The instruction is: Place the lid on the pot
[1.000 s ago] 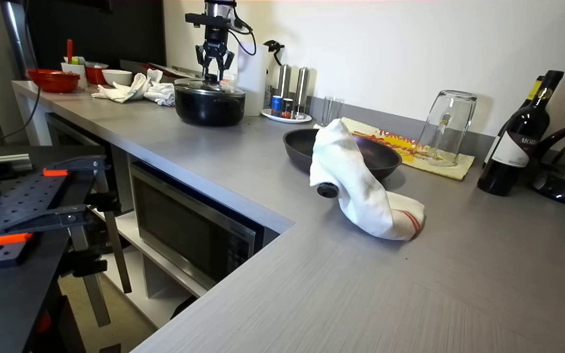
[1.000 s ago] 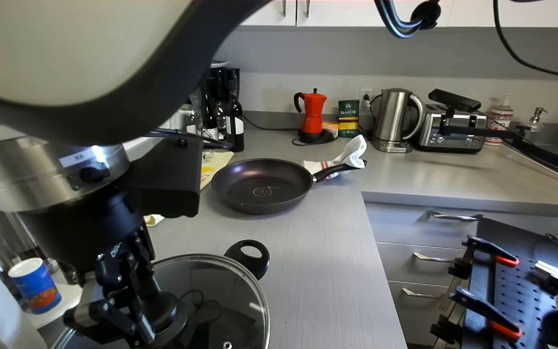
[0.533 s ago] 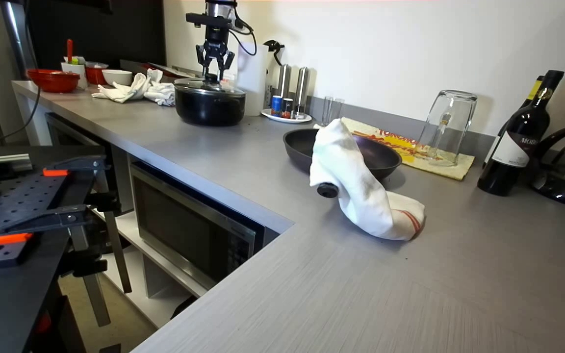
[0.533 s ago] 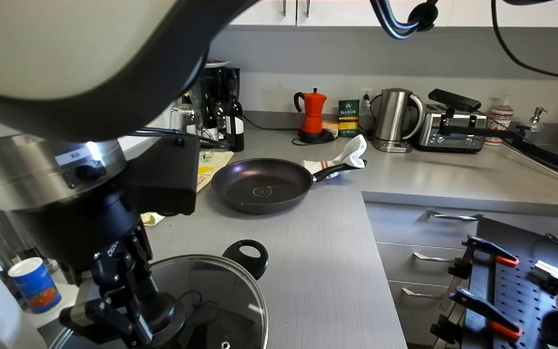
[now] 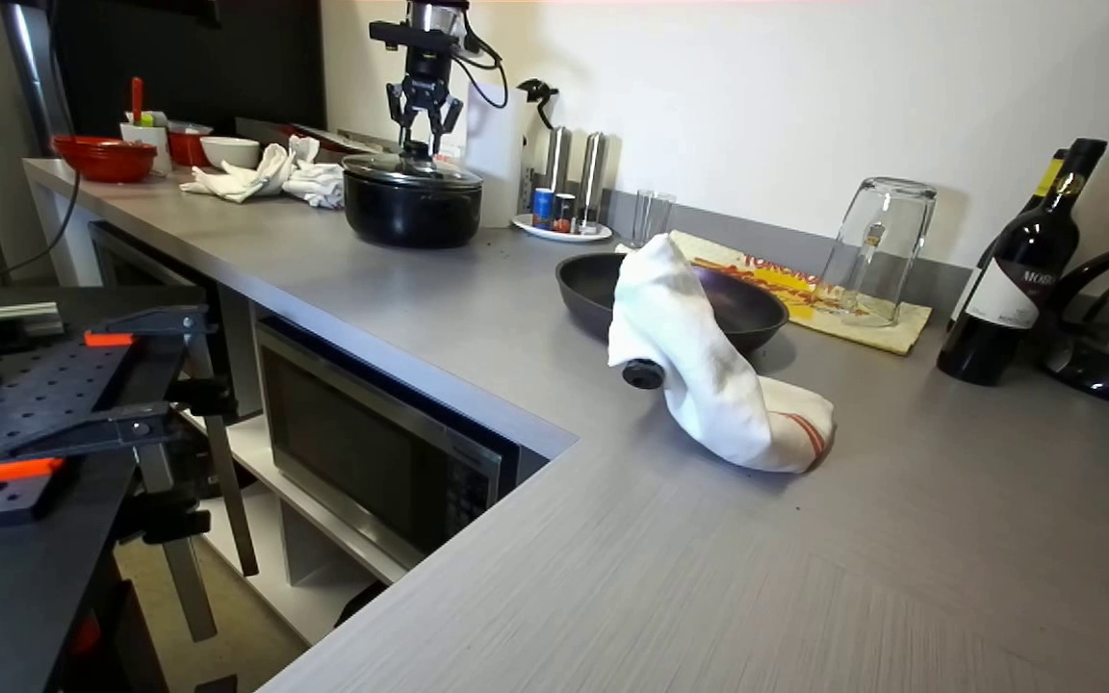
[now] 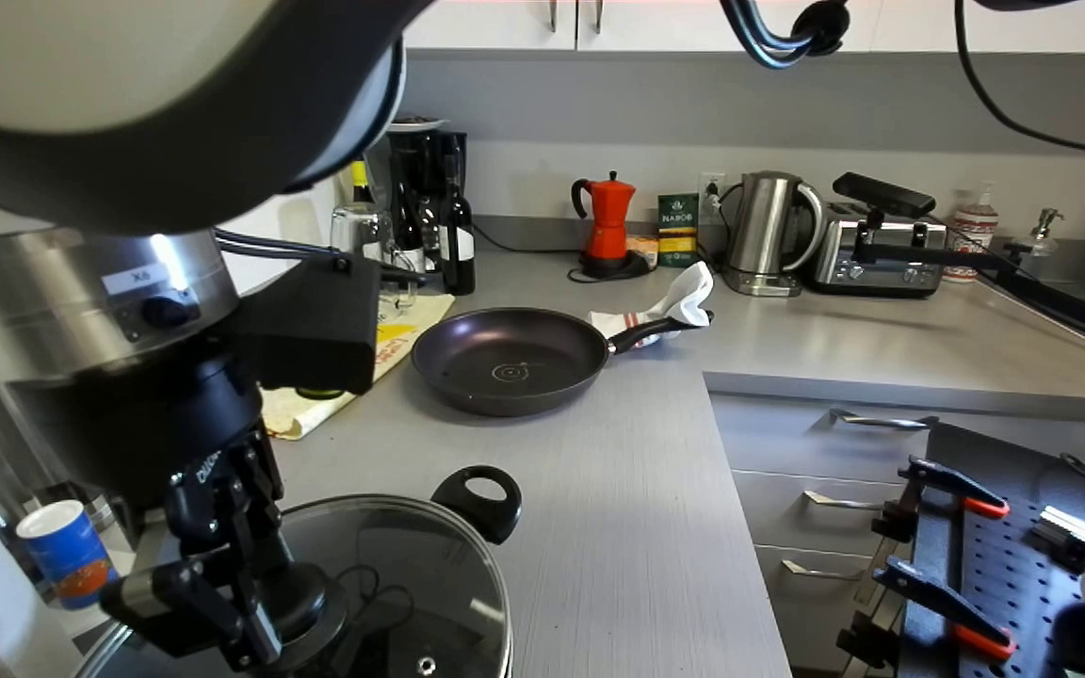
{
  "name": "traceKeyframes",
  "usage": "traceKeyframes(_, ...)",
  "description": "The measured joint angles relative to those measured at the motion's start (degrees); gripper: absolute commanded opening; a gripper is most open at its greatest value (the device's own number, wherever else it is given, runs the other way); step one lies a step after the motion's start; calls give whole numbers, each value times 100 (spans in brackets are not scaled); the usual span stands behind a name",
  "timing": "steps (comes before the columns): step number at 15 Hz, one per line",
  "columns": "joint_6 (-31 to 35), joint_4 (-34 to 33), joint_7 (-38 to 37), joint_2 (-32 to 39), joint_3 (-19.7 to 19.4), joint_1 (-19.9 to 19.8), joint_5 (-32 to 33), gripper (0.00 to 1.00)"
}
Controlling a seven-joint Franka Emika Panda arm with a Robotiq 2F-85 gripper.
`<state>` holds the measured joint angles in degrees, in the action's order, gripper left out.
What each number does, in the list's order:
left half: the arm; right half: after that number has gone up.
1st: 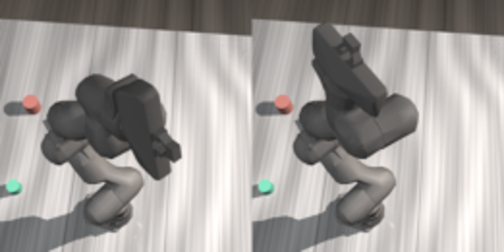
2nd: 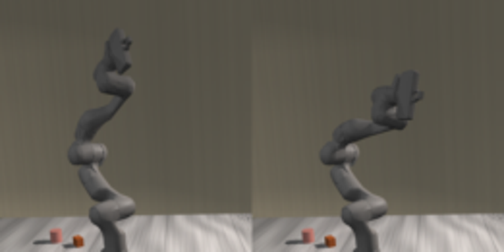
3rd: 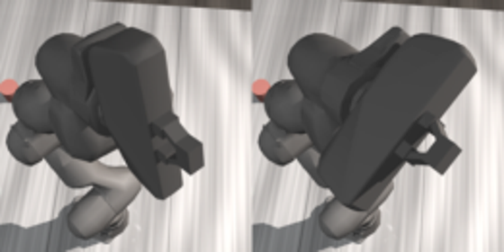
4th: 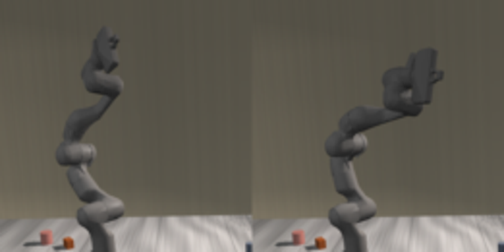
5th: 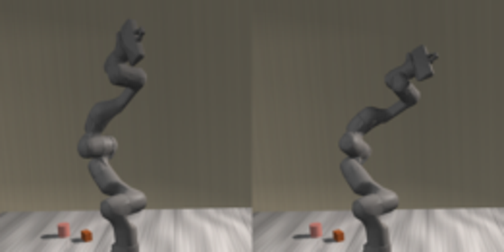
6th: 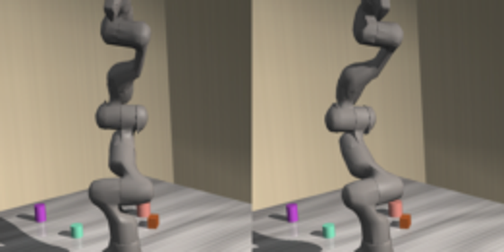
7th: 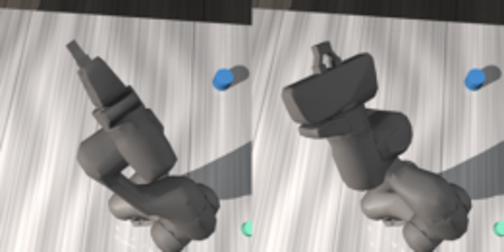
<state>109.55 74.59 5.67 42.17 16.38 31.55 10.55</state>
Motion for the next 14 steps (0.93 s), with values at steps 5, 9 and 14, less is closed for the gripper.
traceKeyframes(5,-1,0,158,38,11,-99,-172,25)
traceKeyframes(9,-3,-2,224,46,38,-145,-217,25)
traceKeyframes(14,-4,-2,241,55,54,-143,-217,76)
